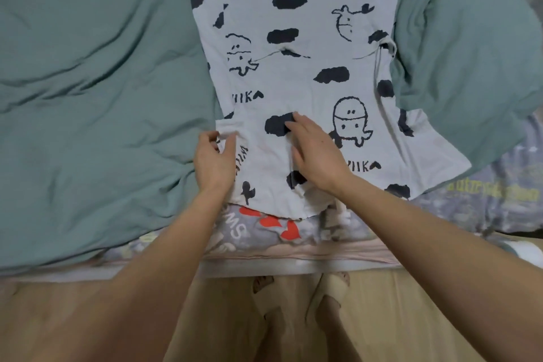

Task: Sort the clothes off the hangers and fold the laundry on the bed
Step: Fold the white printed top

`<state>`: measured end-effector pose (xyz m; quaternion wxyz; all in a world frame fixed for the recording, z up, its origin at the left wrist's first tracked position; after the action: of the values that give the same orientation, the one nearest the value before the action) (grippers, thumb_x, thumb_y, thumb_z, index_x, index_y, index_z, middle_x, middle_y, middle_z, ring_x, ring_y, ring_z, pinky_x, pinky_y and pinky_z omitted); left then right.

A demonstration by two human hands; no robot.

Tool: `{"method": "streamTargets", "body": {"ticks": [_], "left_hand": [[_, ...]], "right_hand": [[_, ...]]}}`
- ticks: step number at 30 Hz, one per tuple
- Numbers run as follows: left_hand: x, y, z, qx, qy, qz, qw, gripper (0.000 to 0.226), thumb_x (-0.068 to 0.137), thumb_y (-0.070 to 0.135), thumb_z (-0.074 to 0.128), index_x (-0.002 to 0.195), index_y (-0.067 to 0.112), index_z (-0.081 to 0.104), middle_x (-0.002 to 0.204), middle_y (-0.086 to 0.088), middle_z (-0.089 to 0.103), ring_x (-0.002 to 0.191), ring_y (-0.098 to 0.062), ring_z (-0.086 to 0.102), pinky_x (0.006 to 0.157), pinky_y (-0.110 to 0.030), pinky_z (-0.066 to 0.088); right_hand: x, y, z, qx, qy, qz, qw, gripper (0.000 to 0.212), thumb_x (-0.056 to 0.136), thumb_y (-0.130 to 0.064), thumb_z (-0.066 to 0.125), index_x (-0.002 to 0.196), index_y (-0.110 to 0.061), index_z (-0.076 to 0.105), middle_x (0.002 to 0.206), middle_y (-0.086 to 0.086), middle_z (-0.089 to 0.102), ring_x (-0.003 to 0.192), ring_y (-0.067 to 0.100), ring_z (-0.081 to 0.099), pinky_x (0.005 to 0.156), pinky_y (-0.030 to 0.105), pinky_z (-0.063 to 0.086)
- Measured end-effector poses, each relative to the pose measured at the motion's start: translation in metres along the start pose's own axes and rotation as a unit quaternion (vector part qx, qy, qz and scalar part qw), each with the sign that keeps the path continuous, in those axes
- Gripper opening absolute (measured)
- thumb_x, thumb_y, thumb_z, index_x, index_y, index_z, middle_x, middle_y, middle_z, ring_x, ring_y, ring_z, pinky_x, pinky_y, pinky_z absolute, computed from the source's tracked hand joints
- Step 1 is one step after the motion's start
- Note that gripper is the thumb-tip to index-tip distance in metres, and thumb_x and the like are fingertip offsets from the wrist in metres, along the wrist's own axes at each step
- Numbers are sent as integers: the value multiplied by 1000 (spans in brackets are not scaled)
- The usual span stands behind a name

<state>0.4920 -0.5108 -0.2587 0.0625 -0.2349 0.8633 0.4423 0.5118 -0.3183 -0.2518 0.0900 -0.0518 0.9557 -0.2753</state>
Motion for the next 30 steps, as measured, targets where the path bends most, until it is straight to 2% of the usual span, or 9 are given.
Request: {"method": "streamTargets", "body": {"ticks": [4, 8, 12, 16, 18, 21, 24, 27, 30], "left_hand": [[-2, 8, 9, -27, 39, 4, 999, 29, 90, 38, 58, 112, 20, 56, 108, 0, 62, 95, -20, 56, 72, -28, 38], [-4, 20, 1, -71, 117, 28, 990, 9, 99, 21, 47, 96, 12, 47, 87, -2, 54, 77, -23, 47, 62, -24, 24], [-10, 13, -21, -75, 153, 68, 983, 8, 102, 9, 37, 101, 4, 43, 80, -5, 49, 70, -25, 41, 62, -24, 24], [0, -6, -39, 11, 144, 64, 988, 15, 102, 10, 37, 110, 0, 47, 88, -14, 57, 73, -27, 44, 60, -26, 20], [5, -6, -40, 23, 120, 59, 991, 20, 103, 16, 40, 110, 1, 49, 98, -19, 63, 83, -34, 53, 62, -28, 22], [8, -4, -34, 75, 65, 63, 993, 34, 93, 44, 54, 103, 11, 58, 94, -12, 68, 90, -33, 60, 71, -36, 39], [15, -17, -35, 194, 33, 32, 980, 29, 83, 44, 62, 89, 15, 64, 88, -11, 69, 89, -36, 62, 69, -36, 46], [22, -33, -43, 196, -4, -22, 980, 25, 82, 37, 62, 83, 13, 63, 83, -10, 68, 84, -34, 63, 66, -33, 46], [23, -37, -50, 75, -51, -27, 995, 31, 79, 43, 69, 77, 14, 61, 69, 0, 66, 69, -22, 62, 60, -32, 46]], "right_hand": [[7, -2, 12, 5, 7, 12, 1000, 53, 97, -11, 41, 149, -9, 29, 157, 10, 23, 145, 22, 22, 116, 27, 14], [6, -1, 17, 18, 1, 21, 1000, 59, 98, -17, 44, 151, -12, 21, 160, 8, 14, 146, 20, 17, 117, 29, 15], [4, -1, 21, 44, -20, 32, 998, 64, 100, -29, 42, 154, -19, 9, 162, 2, 1, 148, 15, 7, 118, 28, 11], [1, 3, 32, -43, -98, 17, 994, 63, 102, -37, 33, 154, -16, 3, 161, 4, -5, 148, 16, -5, 116, 23, -3], [2, 0, 34, -61, -93, 13, 994, 62, 103, -38, 31, 154, -15, 4, 161, 4, -6, 148, 17, -6, 117, 24, -5], [-1, -4, 41, -83, -62, -10, 995, 60, 102, -43, 24, 154, -17, 6, 161, 3, -5, 148, 18, -6, 118, 29, -5], [-20, -11, 53, -125, -140, -64, 980, 70, 93, -54, 4, 153, -19, -1, 159, 4, -12, 147, 19, -13, 120, 37, -6], [-35, -23, 53, -79, -232, -154, 957, 64, 97, -49, 15, 151, -17, 25, 160, 1, 11, 148, 18, 9, 120, 35, 11], [-24, -35, 34, 44, -101, -91, 990, 36, 100, -32, 39, 128, -13, 52, 138, 4, 51, 122, 25, 51, 97, 40, 44]]}}
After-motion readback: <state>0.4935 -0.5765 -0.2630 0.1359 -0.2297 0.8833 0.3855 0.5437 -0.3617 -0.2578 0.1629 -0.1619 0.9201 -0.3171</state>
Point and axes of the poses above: each hand's wrist, its own x-axis towards the middle knuckle, its own z-axis out of the palm, y = z × x, the point moved 2 cm from there along x, towards the middle knuckle
